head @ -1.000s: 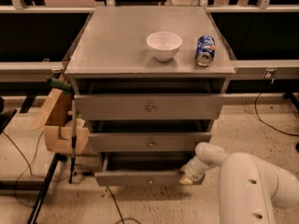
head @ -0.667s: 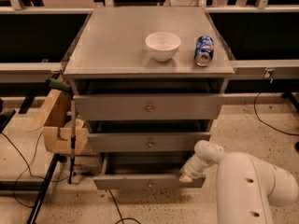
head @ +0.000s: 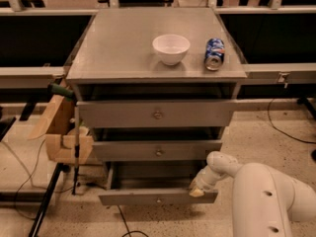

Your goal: Open bottom drawer

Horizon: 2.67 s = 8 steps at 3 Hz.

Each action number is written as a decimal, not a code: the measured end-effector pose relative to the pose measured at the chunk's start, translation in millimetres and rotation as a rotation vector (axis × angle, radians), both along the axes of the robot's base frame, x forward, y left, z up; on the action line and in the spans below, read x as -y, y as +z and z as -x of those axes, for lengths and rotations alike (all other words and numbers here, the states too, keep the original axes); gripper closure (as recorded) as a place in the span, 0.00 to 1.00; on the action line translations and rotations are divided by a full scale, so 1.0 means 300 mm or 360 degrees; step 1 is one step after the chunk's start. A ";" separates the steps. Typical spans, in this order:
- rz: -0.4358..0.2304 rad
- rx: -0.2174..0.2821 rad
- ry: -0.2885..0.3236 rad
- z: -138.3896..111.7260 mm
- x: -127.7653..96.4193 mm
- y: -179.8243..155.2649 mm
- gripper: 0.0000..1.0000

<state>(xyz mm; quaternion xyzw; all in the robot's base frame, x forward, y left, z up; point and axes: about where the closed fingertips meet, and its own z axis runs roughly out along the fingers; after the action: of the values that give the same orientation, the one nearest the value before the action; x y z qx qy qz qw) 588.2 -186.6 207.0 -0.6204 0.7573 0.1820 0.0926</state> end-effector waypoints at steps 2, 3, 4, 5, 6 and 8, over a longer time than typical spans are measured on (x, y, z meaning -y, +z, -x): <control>-0.0105 0.0052 0.0013 0.070 -0.030 -0.029 0.11; -0.0110 0.0054 0.0014 0.074 -0.031 -0.026 0.00; -0.0244 0.0098 0.0033 0.153 -0.042 -0.071 0.00; -0.0357 0.0113 0.0052 0.204 -0.070 -0.102 0.01; -0.0358 0.0113 0.0052 0.197 -0.071 -0.099 0.23; -0.0397 0.0105 0.0043 0.184 -0.081 -0.074 0.76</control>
Offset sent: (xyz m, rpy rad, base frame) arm -0.1409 -0.0105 -0.0423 0.3266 -0.1330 -0.0056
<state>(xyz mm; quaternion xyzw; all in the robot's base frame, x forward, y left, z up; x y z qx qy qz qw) 533.1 -162.4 184.7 -0.6199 0.7168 0.2555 0.1914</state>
